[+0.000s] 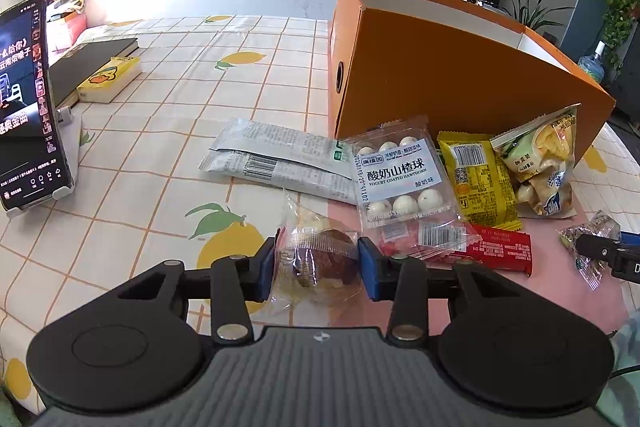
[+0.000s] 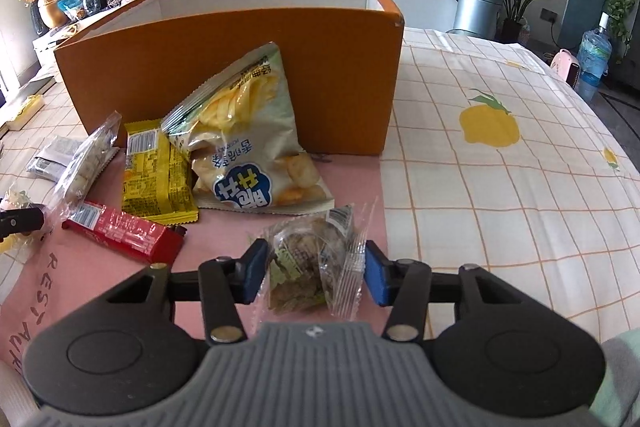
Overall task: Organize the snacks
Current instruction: 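Grasp the clear pastry bag with the left gripper while the right grasps the green snack bag, then lift both clear bags and carry them over the box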
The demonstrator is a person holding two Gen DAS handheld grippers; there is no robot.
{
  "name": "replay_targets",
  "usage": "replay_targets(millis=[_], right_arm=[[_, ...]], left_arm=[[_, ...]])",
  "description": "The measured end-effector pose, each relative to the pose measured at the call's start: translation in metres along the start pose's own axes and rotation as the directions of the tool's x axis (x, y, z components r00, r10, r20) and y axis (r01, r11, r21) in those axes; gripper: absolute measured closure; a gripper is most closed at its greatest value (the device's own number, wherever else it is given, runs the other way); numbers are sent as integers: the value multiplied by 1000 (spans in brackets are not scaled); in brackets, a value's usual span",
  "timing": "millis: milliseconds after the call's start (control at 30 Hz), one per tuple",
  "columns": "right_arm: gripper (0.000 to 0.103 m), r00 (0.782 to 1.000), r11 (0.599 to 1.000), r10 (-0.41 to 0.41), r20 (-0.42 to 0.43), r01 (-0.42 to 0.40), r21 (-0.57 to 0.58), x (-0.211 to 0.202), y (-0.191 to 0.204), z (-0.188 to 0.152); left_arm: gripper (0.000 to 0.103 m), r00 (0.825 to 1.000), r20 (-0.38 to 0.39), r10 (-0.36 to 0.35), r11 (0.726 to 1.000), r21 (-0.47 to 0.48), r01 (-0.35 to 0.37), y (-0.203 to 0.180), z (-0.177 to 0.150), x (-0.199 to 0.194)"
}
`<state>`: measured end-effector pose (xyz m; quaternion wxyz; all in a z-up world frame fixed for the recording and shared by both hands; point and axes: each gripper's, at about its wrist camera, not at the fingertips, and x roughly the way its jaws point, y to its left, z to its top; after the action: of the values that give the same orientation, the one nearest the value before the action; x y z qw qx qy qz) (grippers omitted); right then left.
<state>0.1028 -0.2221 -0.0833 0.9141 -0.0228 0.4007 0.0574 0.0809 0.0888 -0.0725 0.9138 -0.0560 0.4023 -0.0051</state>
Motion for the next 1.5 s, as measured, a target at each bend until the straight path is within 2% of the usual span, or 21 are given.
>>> replay_targets(millis=[200, 367, 500, 667, 833, 1167, 1333, 1500], right_arm=[[59, 1000, 1000, 13, 13, -13, -2, -5, 0, -1], [59, 999, 999, 29, 40, -28, -16, -17, 2, -2], [59, 997, 998, 54, 60, -52, -31, -31, 4, -3], [59, 992, 996, 76, 98, -71, -58, -54, 8, 4], [59, 980, 988, 110, 166, -88, -130, -83, 14, 31], [59, 961, 963, 162, 225, -105, -248, -107, 19, 95], [59, 961, 957, 178, 212, -119, -263, -99, 14, 128], [59, 967, 955, 200, 157, -157, -251, -76, 4, 159]], left_arm=[[58, 1000, 2, -4, 999, -40, 4, 2, 1, -13], [58, 1000, 1, 11, 999, -30, -11, -5, 6, -35], [58, 999, 30, -34, 999, -22, 35, -15, 14, -53], [58, 993, 62, -101, 994, 39, 99, -44, 30, -71], [58, 984, 75, -162, 986, 61, 158, -67, 53, -80], [58, 966, 145, -214, 966, 181, 186, -104, 111, -83], [58, 964, 152, -217, 963, 192, 187, -110, 136, -70], [58, 965, 124, -233, 957, 206, 205, -113, 157, -52]])
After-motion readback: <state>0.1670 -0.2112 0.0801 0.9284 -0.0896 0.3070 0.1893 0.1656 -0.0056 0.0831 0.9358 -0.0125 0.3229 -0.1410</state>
